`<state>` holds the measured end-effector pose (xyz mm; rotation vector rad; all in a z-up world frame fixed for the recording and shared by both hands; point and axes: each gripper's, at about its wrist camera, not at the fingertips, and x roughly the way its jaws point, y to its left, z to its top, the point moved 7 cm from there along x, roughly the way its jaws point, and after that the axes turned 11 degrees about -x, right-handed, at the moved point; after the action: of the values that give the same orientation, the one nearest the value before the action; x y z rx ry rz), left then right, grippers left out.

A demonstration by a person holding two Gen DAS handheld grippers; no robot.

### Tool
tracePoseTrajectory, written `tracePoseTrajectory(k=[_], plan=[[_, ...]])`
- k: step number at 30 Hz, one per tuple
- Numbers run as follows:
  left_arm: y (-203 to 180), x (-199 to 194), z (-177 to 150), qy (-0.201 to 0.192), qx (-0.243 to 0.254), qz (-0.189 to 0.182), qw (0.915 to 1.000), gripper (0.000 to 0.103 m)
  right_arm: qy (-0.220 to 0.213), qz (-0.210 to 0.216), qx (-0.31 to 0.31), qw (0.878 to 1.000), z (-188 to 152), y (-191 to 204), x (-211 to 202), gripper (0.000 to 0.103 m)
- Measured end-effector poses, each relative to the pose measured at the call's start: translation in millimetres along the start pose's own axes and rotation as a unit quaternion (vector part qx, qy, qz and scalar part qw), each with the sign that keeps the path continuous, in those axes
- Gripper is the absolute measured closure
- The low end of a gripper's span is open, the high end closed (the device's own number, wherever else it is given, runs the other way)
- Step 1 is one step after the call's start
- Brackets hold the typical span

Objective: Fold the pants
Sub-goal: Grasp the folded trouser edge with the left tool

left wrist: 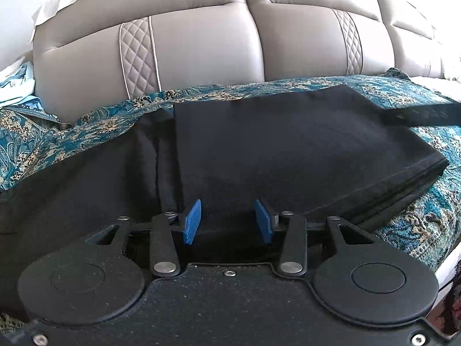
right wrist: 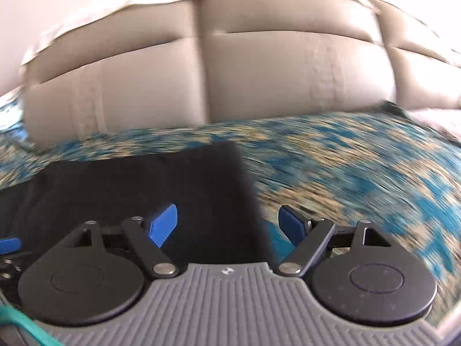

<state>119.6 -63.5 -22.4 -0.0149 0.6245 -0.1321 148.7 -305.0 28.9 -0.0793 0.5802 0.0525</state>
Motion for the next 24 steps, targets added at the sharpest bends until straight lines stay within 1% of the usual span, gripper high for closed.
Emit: tracePoseTrajectory(k=[2,4,8,10,13,14,15,20,24], plan=[[0,-1,-2,-0.005,0.000,-0.001,1.0000,0.061,0.004,0.027,-0.013,1.000,10,12,15,0.015],[1,-2,-4,-0.011,0.000,-0.003,0.9999,0.061,0.011,0.036,-0.026,0.999,18,21,34,0.015],[1,-2,-6,-0.018,-0.001,-0.005,0.9998,0.061,0.033,0.036,-0.032,0.998,31,28,67,0.015],[1,-3,-7,-0.021,-0.001,-0.006,0.9998,0.061,0.044,0.029,-0.030,0.998,34,28,81,0.013],[1,-3,-7,-0.022,0.001,-0.006,0.9997,0.060,0.051,0.010,-0.046,0.998,35,28,96,0.006],[0,-3,-8,-0.020,0.002,-0.005,0.9998,0.059,0.054,0.005,-0.052,0.997,34,29,99,0.002],[0,-3,-7,-0.018,0.002,-0.004,0.9998,0.059,0.055,0.003,-0.057,0.997,33,30,101,0.000],[0,-1,-6,-0.015,0.003,-0.005,0.9999,0.057,0.040,-0.006,-0.055,0.998,31,30,101,0.000],[0,-1,-7,-0.018,0.004,-0.007,0.9998,0.055,0.036,-0.004,-0.054,0.998,32,29,102,0.000]])
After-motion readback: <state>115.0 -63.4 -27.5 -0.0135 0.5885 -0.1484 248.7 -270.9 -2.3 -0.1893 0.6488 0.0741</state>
